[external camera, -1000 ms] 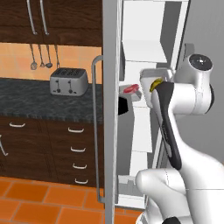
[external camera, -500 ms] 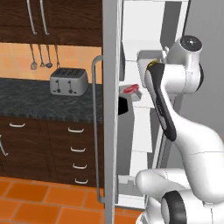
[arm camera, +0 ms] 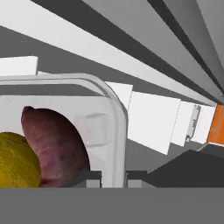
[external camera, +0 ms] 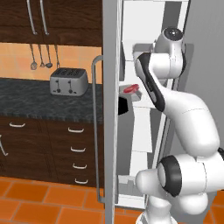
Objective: Take the meat container that has the steak and place it on the second highest rack of the freezer. Then take the vegetable container that has the lemon and potato and place it on the highest rack of the freezer.
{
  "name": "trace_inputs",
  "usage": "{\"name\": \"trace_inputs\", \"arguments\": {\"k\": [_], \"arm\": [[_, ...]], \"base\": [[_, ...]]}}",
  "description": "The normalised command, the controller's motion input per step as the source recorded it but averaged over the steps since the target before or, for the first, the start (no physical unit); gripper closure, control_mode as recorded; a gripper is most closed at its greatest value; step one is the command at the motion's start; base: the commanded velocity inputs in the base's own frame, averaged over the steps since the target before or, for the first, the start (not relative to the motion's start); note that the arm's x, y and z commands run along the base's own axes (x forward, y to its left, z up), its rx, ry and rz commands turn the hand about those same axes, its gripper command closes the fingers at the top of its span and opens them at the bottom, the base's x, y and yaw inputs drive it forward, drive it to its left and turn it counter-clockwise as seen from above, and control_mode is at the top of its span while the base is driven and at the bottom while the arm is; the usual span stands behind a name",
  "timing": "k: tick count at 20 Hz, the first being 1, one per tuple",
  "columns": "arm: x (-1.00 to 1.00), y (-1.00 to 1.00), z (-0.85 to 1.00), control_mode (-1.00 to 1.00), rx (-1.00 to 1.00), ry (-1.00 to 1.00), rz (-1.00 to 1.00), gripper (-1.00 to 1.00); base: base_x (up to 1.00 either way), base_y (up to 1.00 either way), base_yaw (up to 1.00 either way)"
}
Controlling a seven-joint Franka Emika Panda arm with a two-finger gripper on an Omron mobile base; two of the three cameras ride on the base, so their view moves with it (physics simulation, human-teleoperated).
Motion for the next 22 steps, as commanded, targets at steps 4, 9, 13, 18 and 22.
{"name": "trace_inputs", "arguments": {"k": [4, 9, 13, 18, 22], "arm": [[0.73, -0.18, 0.3, -1.0, 0.0, 0.0, -0.05, 1.0], [0.73, -0.12, 0.37, -1.0, 0.0, 0.0, -0.02, 1.0], [0.85, -0.18, 0.23, -1.0, 0.0, 0.0, -0.01, 1.0], [0.97, -0.11, 0.01, -1.0, 0.0, 0.03, -0.01, 1.0], [1.0, -0.01, 0.0, -1.0, 0.0, 0.07, -0.03, 1.0]], "base": [[0.0, 0.0, 0.0], [0.0, 0.0, 0.0], [0.0, 0.0, 0.0], [0.0, 0.0, 0.0], [0.0, 0.0, 0.0]]}}
